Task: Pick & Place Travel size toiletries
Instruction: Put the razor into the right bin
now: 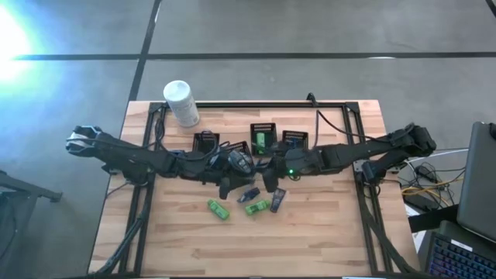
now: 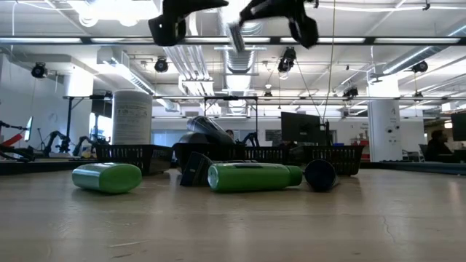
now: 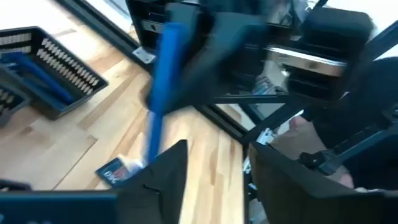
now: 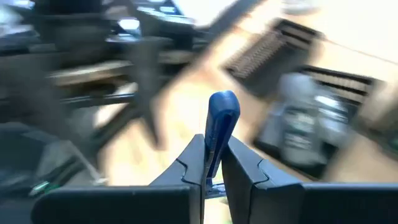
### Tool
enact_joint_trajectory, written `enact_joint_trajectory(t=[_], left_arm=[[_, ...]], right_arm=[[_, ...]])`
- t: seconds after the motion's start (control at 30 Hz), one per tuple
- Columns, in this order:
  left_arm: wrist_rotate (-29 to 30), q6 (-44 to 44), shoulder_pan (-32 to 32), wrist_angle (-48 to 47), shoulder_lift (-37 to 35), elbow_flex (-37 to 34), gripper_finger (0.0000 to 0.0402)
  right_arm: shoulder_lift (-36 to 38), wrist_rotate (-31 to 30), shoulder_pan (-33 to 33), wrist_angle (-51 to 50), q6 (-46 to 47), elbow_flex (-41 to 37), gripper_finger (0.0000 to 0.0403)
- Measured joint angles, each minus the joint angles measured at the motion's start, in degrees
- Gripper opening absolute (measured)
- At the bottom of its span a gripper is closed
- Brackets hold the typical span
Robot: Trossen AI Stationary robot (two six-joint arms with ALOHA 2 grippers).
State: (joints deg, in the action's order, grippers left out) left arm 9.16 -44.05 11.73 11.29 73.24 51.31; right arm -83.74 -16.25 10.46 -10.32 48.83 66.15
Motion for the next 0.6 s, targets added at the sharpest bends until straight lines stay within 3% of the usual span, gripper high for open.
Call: enact_joint_trajectory(t=[0.13,0.3,0.4,0.6], left_arm=[[1.3,0.2,0.0,-3.1,-0.2,0.1,0.0227],[1.6,-1.3,0.4,-12.7,-1.9,0.2,0.0278],[2.2,-2.7,1.0,-22.6,-3.3,0.1,0.0291],[4.0,-3.7,3.0,-36.5,-7.0,0.0,0.0290]], right_arm=[[1.0,-4.8,-0.9,-12.8,8.2,0.0,0.0024],[3.6,-4.8,-6.4,-31.6,13.3,0.0,0.0024],[4.7,-0.9,-13.2,-38.1,11.7,-0.4,0.0025],[3.4,9.5,-30.2,-37.2,4.2,-3.6,0.0027]])
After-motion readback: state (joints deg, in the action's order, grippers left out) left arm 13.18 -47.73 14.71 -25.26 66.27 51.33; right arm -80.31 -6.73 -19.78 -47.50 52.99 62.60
